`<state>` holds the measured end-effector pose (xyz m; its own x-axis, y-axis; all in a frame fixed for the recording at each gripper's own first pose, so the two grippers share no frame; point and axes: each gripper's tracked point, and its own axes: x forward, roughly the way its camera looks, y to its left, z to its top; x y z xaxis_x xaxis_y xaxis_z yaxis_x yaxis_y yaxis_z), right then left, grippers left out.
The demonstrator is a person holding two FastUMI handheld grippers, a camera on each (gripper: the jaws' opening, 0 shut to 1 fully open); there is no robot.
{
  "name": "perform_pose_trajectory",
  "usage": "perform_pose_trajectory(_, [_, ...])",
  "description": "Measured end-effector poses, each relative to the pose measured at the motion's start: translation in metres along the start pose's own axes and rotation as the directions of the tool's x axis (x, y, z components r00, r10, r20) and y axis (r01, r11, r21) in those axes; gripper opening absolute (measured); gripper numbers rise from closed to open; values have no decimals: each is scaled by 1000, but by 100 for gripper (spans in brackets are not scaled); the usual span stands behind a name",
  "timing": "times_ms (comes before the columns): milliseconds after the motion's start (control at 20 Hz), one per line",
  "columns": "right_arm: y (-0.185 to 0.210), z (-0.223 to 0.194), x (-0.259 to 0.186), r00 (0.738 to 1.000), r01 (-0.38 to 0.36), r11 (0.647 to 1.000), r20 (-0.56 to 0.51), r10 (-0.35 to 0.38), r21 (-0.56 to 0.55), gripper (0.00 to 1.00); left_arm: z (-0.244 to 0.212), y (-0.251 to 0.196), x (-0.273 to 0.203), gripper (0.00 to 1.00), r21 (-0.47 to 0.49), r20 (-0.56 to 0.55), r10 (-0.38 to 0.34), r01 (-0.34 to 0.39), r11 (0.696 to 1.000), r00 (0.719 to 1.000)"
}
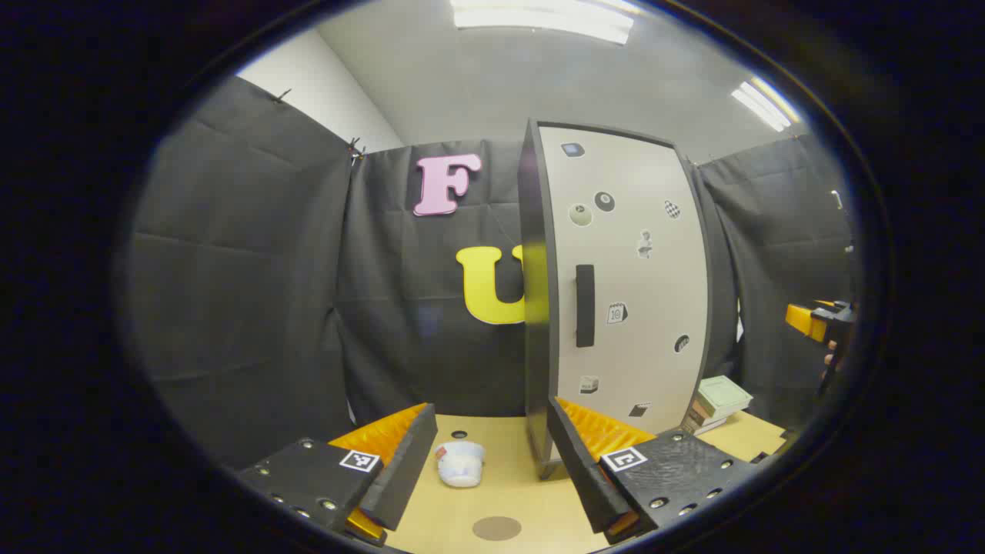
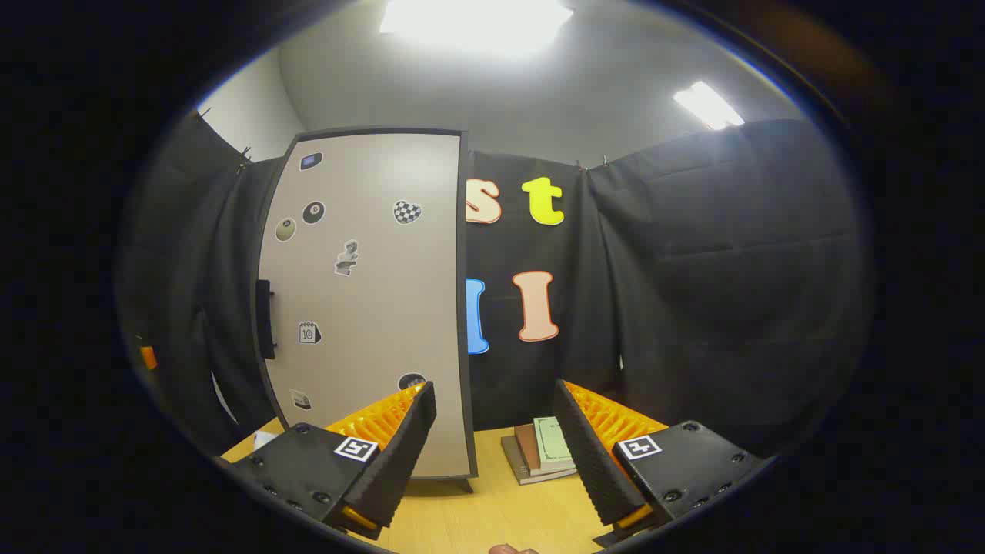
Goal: Open the cabinet door with the right hand, grasp the bottle in the cabinet with the left hand and place it on the coaster, then close the cabinet door with the right hand.
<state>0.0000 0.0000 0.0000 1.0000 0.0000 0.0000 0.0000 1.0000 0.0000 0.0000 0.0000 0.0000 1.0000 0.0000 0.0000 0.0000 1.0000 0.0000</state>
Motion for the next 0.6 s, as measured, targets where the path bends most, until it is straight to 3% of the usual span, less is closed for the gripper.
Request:
perform_pose_trajectory(100, [6, 1, 0, 1000, -15, 1000, 5, 15, -14, 97, -8, 2, 0, 88, -9, -11, 2, -2, 1000, 1000])
perform_pose_trajectory(600, [24, 1, 4, 998, -69, 997, -12, 69, -19, 97, -26, 5, 2, 89, -56, -44, 15, -17, 998, 999])
